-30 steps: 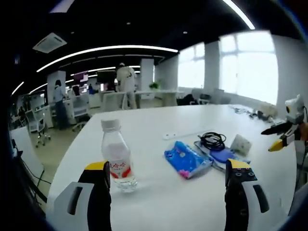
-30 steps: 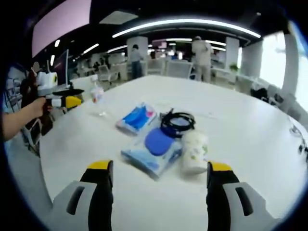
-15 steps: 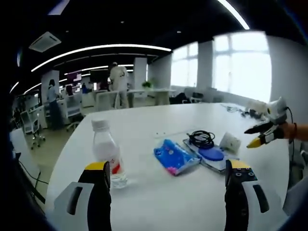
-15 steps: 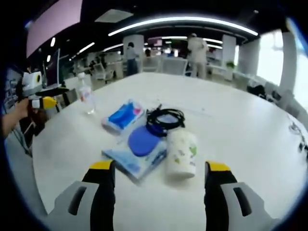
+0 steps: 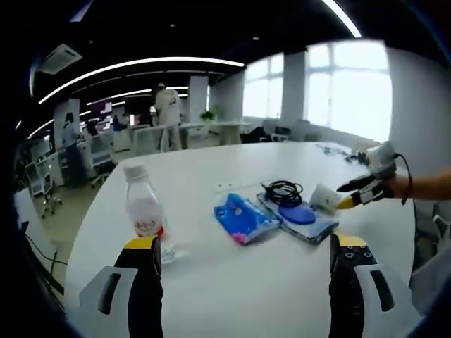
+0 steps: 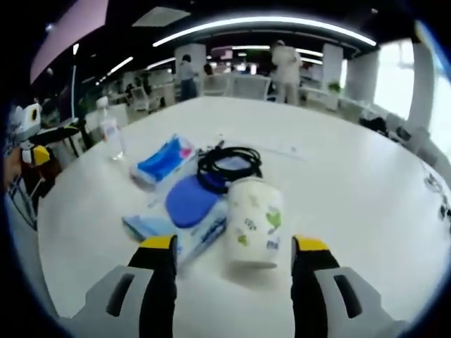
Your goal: Arrange the tabletop items into an orderly group along one side of the table until the central work area is clear of visible clutter.
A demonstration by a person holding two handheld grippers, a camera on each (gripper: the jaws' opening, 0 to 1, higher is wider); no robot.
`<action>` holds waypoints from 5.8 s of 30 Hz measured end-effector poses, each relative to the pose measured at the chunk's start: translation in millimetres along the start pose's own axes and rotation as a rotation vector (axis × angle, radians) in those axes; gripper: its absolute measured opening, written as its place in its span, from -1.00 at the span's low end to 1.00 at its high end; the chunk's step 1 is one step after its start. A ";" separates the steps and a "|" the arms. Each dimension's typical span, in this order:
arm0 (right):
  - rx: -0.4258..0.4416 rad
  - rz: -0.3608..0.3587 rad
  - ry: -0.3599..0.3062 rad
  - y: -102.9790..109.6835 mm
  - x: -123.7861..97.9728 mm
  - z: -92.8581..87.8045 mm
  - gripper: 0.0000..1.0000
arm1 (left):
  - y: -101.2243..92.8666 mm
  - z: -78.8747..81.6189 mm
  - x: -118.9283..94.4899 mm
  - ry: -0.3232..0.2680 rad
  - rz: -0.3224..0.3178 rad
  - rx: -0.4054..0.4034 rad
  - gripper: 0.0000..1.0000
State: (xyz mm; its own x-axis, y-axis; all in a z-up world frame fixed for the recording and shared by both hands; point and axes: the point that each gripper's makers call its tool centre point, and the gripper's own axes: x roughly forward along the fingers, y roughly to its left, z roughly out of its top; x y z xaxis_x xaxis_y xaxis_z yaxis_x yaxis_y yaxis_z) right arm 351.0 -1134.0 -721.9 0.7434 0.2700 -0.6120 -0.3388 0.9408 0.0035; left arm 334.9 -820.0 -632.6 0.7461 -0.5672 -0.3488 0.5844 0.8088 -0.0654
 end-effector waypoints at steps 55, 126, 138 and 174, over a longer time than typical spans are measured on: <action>-0.033 0.031 -0.113 25.2 -12.9 27.8 -0.34 | -28.2 5.7 -20.8 -0.020 -0.088 -0.094 0.97; -0.196 0.520 -0.355 240.1 -95.7 93.0 -0.35 | -109.4 42.1 -12.4 -0.108 -0.409 -0.583 -0.11; -0.237 0.492 -0.321 240.7 -90.3 85.9 -0.32 | -109.3 40.7 -13.6 -0.107 -0.368 -0.474 -0.19; -0.098 0.364 -0.173 183.4 -70.9 42.8 0.19 | -1.9 35.4 23.7 -0.158 0.143 0.144 -0.23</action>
State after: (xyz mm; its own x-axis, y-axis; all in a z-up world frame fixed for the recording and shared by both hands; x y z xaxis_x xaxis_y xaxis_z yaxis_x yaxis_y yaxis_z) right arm 261.0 -971.8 -644.1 0.6482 0.6198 -0.4424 -0.6446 0.7559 0.1145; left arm 362.7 -840.4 -607.7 0.8585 -0.4749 -0.1937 0.5003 0.8585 0.1124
